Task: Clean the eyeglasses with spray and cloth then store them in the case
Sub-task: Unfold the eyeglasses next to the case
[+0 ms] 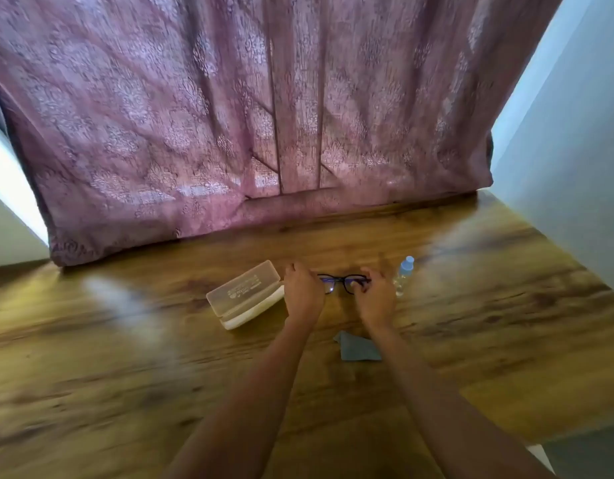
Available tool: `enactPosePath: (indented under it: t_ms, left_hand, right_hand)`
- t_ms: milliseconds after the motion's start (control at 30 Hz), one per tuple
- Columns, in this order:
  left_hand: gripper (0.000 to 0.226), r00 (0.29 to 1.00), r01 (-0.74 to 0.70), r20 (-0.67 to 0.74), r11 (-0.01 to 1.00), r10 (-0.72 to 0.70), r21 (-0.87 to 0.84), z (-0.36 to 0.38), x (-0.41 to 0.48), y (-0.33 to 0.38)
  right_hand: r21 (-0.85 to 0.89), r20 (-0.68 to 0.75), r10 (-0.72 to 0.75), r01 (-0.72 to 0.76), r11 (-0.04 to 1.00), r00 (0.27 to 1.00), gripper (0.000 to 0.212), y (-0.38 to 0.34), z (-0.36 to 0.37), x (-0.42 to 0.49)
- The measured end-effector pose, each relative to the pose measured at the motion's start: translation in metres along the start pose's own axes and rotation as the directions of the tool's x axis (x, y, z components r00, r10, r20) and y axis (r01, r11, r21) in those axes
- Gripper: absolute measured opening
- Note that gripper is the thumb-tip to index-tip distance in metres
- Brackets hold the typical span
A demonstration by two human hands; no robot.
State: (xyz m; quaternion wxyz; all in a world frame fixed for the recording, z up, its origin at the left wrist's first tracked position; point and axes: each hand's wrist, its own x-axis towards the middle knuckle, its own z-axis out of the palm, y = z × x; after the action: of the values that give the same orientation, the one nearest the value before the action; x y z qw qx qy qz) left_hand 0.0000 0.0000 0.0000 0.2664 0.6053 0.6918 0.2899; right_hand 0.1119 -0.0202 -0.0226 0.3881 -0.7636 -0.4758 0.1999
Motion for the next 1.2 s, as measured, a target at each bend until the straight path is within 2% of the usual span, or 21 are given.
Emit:
enactPosePath:
  t_ms: [167,433,633,700,867,1033,1200]
  left_hand:
    - [0.029,0.99,0.134,0.039,0.991,-0.134,-0.008,0.011,0.01,0.0]
    - [0.034,0.966,0.2,0.149,0.976,-0.21,0.082,0.019,0.025,0.003]
    - [0.029,0.934,0.278,0.216,0.958,-0.286,0.068,0.023,0.033,0.006]
    - [0.03,0.936,0.293,0.201,0.956,-0.289,0.01,0.024,0.033,0.005]
    - [0.048,0.961,0.271,0.099,0.947,-0.257,-0.172,0.012,0.024,0.008]
    - [0.023,0.971,0.222,-0.023,0.939,-0.236,-0.263,-0.004,0.013,0.003]
    - [0.021,0.97,0.131,-0.156,0.938,-0.189,-0.322,-0.021,-0.008,0.004]
  right_hand:
    - [-0.072,0.075,0.078,-0.072,0.995,0.994,0.042,0.006,-0.001,0.006]
    - [-0.165,0.197,0.117,-0.085,0.983,0.973,0.048,0.017,0.005,0.019]
    - [-0.119,0.173,0.119,-0.099,0.988,0.978,0.041,0.018,0.004,0.025]
    - [-0.106,0.149,0.114,-0.098,0.989,0.982,0.036,0.019,0.003,0.026]
    - [0.017,0.061,0.106,-0.107,0.994,0.993,0.028,0.017,-0.001,0.023]
    - [0.214,-0.025,0.107,-0.099,0.972,0.994,0.023,0.01,-0.004,0.013]
    - [0.357,-0.097,0.122,-0.08,0.931,0.988,0.014,-0.001,-0.013,-0.002]
